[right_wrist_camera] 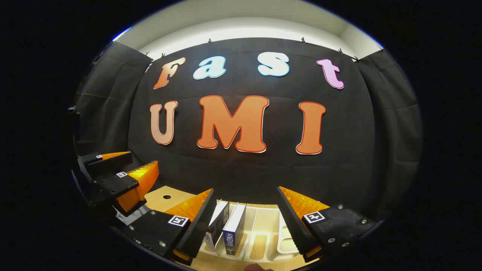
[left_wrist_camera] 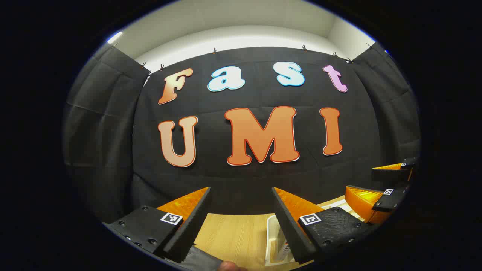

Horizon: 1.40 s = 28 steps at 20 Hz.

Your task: Open the schoolbag, grab two books from the bookshelf and put them into the schoolbag.

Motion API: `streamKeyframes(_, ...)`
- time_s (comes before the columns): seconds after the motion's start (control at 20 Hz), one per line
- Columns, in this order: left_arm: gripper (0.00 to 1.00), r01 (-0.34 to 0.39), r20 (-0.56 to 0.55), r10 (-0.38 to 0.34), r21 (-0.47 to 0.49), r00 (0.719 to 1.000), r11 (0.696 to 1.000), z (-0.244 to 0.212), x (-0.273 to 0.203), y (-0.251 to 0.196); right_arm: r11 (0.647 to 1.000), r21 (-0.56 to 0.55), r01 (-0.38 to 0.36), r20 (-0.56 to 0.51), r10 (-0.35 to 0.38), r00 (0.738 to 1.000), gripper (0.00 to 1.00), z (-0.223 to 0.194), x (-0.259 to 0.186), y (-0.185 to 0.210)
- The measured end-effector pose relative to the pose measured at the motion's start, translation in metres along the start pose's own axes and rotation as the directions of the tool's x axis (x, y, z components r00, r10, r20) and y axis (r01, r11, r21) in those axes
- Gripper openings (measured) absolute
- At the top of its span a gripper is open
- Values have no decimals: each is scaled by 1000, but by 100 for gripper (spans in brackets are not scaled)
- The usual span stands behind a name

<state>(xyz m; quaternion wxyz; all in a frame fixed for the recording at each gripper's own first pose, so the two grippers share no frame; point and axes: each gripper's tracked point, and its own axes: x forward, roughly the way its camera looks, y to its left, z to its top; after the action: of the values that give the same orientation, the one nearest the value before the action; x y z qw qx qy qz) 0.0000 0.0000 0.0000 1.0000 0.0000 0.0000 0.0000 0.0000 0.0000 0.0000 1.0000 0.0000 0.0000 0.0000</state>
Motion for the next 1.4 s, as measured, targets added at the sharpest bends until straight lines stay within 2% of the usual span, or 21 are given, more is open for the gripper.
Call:
streamKeyframes(0.85,97,-45,-26,47,70,999,996,-16,-4,15,1000,-1,7,-13,-7,1000,95,-8,0,0)
streamKeyframes(1.1,96,-55,-63,68,196,996,979,-41,-9,17,999,-3,32,-13,-32,999,95,-10,1,-13)
streamKeyframes(1.3,95,-25,-166,75,283,983,959,-87,-14,18,999,-2,48,-25,-48,999,95,-15,2,-24)
streamKeyframes(1.4,95,-5,-232,93,354,968,935,-121,-22,24,999,-1,51,-34,-51,998,95,-20,3,-28)
